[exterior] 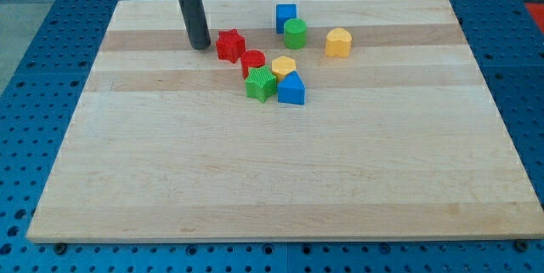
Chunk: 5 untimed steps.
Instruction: Slide the red star to the top left of the hexagon
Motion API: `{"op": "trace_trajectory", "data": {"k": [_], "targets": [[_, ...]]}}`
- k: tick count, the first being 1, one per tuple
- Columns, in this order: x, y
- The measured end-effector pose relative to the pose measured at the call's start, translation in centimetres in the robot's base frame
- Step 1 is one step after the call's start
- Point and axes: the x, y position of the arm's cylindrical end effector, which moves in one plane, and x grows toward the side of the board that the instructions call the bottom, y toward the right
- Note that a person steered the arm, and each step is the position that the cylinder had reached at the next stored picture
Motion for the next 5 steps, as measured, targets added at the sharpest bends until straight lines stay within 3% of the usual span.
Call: {"op": "trace_trajectory", "data": {"k": [5], "targets": [[-0.6, 6.1]]}}
